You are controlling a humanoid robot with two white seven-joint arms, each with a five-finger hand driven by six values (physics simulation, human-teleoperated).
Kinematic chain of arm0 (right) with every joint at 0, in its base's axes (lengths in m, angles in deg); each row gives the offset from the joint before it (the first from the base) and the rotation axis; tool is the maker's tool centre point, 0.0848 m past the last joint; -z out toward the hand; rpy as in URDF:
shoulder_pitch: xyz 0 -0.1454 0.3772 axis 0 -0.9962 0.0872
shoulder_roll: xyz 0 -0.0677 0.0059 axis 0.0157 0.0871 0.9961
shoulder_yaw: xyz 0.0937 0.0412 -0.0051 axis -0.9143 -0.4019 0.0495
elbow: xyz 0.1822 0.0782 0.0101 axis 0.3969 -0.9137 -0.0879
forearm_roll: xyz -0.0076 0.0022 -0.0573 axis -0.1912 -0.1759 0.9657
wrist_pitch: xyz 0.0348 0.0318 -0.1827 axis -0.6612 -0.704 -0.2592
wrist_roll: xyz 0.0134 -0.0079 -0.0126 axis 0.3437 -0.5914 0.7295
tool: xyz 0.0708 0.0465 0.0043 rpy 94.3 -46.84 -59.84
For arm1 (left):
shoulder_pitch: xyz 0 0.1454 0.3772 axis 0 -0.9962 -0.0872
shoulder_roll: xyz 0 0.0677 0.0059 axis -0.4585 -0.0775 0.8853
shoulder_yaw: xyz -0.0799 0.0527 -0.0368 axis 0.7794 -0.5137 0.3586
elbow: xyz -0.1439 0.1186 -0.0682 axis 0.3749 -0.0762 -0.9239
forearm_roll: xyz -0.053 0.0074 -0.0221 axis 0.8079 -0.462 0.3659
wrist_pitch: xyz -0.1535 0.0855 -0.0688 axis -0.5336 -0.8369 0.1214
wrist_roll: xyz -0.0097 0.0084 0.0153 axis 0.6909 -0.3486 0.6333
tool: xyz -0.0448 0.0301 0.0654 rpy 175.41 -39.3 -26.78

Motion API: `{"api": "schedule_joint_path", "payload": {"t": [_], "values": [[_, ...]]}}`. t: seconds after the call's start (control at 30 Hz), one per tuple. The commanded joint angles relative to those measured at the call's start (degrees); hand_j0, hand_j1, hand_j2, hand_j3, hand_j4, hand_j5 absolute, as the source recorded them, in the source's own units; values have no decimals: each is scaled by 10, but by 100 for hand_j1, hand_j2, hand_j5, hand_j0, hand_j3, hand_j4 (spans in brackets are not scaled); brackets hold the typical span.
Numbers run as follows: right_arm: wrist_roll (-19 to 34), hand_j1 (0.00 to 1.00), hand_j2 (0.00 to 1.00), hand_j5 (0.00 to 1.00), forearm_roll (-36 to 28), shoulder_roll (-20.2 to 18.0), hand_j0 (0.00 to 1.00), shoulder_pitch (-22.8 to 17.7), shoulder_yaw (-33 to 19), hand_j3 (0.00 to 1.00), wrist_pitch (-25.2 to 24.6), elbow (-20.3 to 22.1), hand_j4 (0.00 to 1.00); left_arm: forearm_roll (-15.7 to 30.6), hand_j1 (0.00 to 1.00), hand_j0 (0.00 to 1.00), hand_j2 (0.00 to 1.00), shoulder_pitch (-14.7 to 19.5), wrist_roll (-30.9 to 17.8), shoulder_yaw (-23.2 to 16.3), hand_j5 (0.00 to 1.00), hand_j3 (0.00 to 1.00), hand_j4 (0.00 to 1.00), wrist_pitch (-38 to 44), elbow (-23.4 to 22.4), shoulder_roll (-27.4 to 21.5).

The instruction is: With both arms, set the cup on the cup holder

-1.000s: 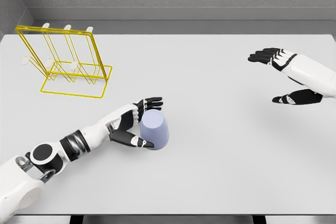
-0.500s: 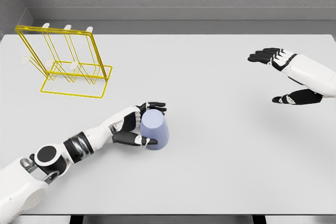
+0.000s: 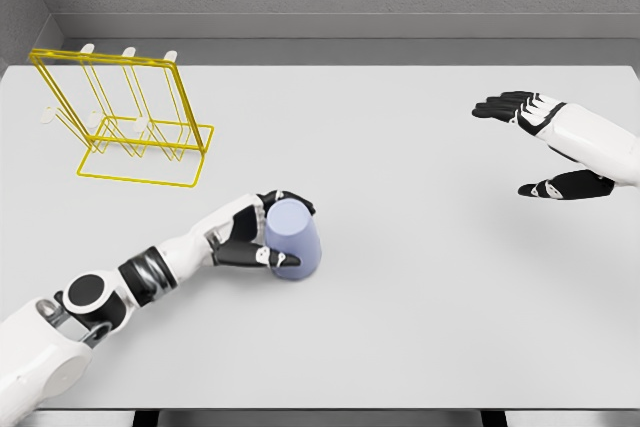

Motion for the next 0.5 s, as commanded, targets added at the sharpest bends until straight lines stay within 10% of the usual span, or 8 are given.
{"api": "schedule_joint_path", "payload": {"t": [0.0,0.47], "values": [[0,100,100,100,-4,-1,100,0,0,100,-2,0,100,4,59,59,59,0,1,8,59,59,59,-1,10,0],[0,100,100,100,-4,-1,100,0,0,100,-2,1,100,7,60,60,60,-7,1,69,60,60,60,-1,65,-43]]}}
